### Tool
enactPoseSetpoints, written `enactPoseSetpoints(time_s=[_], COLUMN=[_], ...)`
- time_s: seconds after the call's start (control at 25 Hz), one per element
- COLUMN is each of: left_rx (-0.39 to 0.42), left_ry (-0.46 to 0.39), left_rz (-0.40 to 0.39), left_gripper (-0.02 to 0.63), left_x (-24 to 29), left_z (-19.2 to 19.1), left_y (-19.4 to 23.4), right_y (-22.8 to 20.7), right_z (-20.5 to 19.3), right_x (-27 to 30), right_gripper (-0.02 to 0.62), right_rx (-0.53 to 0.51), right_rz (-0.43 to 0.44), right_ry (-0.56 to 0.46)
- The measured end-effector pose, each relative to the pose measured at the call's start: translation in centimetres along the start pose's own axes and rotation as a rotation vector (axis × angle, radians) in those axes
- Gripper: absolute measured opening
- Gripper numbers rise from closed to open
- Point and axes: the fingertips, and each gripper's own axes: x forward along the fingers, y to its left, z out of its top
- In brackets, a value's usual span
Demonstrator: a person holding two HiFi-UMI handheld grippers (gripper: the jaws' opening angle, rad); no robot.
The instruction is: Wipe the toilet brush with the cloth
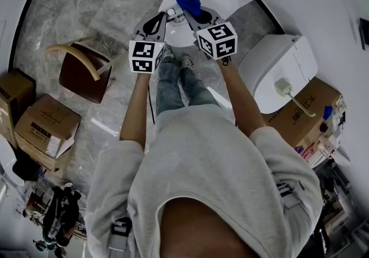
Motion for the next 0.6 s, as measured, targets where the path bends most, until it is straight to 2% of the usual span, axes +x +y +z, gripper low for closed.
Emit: enactPoseSetpoints(time_s=[0.16, 0.6], left_rx=[-0.006, -0.015], left_ry=[-0.002, -0.01], left_rz=[-0.001, -0.002], left_gripper=[0.021, 0.021], left_x=[0.0, -0.2], left_z=[-0.1, 0.0], left_y=[0.0, 0.1], right_y=[-0.4, -1.0], right_z=[-2.4, -7.9], right_x=[0.6, 2.4], right_gripper=[0.057, 0.057], right_rx=[0.053, 0.093], right_rz=[0.006, 0.016], right_ry=[0.047, 0.187])
